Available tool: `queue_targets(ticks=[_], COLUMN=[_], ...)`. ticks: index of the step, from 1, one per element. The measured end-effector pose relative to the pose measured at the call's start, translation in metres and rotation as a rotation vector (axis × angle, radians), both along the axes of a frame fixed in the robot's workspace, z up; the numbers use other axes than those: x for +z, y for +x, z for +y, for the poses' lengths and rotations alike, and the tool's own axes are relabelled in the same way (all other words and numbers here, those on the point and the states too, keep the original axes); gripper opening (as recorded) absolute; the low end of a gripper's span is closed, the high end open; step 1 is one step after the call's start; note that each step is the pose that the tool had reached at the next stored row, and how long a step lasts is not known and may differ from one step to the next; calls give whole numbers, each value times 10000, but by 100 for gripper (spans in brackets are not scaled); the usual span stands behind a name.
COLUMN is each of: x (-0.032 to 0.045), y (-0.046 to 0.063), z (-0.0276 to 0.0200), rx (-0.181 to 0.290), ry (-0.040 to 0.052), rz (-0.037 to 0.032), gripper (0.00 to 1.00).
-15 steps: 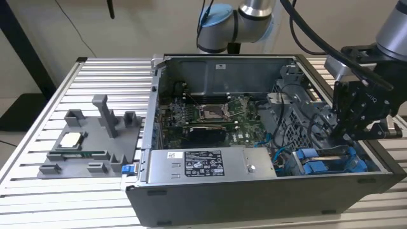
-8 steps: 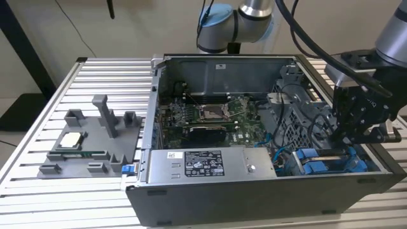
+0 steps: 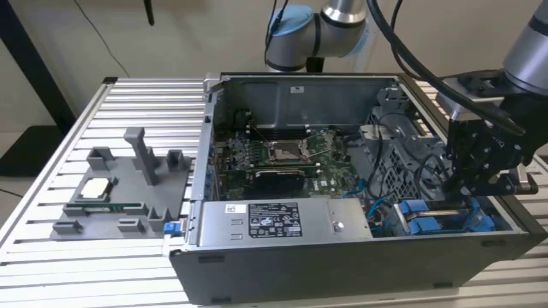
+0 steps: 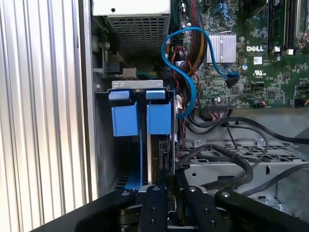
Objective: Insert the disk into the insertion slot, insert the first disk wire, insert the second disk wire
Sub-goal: 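Insert the first disk wire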
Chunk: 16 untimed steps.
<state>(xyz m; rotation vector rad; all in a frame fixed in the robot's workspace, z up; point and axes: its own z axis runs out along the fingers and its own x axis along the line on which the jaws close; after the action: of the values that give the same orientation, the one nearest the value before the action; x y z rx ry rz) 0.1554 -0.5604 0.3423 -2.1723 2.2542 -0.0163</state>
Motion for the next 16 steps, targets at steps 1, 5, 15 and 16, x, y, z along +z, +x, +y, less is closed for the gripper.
queue_targets(ticks=[1,5,15,16], x=[-2,-17,-95,-101], y=[1,2,4,2], z=[-1,-3,-4,-4], rx=[0,0,15,13], ry=[-3,-1,-6,24], rz=[0,0,-1,4], gripper=[19,19,19,19])
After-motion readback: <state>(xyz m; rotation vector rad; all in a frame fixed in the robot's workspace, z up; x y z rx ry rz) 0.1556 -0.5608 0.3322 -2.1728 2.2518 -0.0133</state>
